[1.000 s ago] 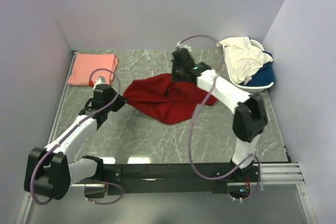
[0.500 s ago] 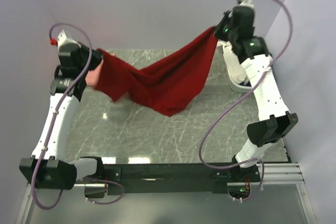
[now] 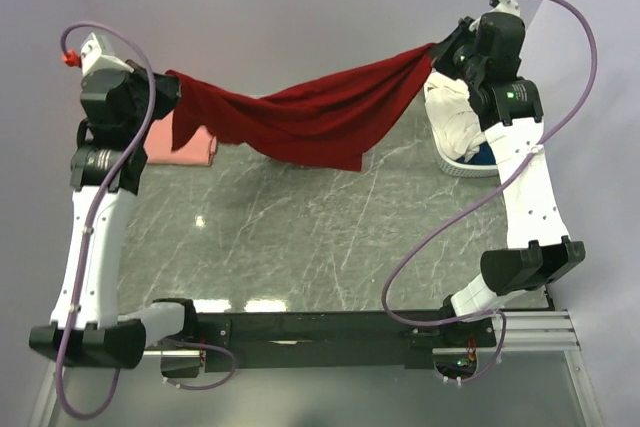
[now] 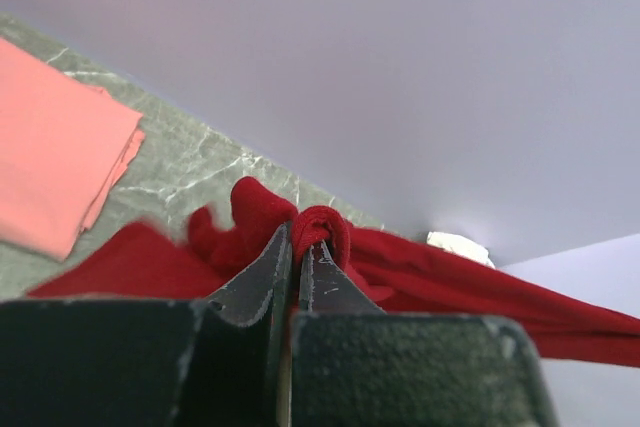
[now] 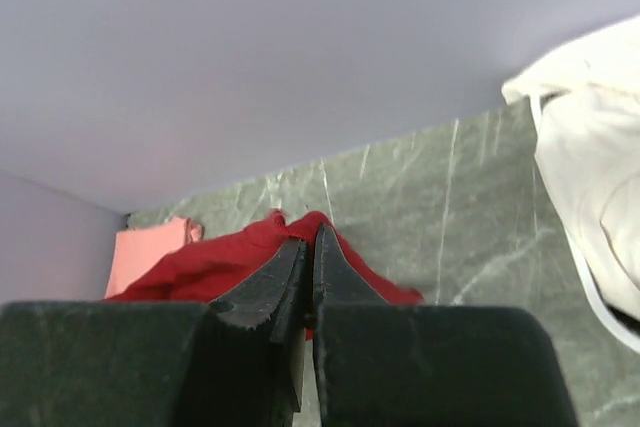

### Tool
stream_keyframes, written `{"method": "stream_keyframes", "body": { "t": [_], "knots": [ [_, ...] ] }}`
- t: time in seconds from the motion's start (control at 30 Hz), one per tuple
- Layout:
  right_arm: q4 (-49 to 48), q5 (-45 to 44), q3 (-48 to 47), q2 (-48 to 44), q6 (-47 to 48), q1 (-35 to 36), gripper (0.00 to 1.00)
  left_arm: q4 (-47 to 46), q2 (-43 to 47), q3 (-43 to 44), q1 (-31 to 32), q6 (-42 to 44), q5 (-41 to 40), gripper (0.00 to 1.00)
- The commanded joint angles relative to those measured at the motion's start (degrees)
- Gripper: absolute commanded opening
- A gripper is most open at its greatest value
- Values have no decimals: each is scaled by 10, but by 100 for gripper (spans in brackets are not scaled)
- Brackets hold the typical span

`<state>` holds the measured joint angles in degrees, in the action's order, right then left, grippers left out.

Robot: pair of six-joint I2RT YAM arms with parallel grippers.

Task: Fold and stack the t-shirts
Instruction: Flatten the tshirt out

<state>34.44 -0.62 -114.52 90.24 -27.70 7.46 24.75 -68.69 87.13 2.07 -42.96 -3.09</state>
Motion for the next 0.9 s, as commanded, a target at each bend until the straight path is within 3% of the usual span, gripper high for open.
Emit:
{"method": "stream_keyframes", "body": {
  "t": [0.0,0.23,0.37,0.43,0.5,0.53,0.6,0.63,0.7,0.73,0.87],
  "knots": [
    [-31,2,19,-64,-2,-8,0,7,68,-9,-5,15,-3,0],
    [-9,-4,-32,-66,12,-21,0,18,112,-67,-5,9,-2,6],
    [-18,17,-55,25,14,-29,4,-10,88,-128,-5,-5,20,8],
    [-17,41,-75,73,10,-40,8,-25,72,-155,-6,-18,26,15],
    [-5,67,-97,152,3,-48,19,-41,43,-188,-6,-27,27,22],
    [5,93,-128,205,-2,-53,31,-45,34,-209,-8,-34,38,35],
    [37,113,-152,246,-6,-55,52,-52,13,-229,-13,-45,50,49],
    [47,117,-156,259,-9,-54,55,-55,12,-238,-14,-49,54,60],
    [39,120,-118,256,-10,-52,63,-79,24,-282,-14,-60,60,66],
    [21,110,-39,219,-12,-49,65,-86,33,-299,-14,-64,56,70],
    [-76,85,189,101,-25,-37,68,-98,70,-398,-14,-83,40,72]
  ]
}}
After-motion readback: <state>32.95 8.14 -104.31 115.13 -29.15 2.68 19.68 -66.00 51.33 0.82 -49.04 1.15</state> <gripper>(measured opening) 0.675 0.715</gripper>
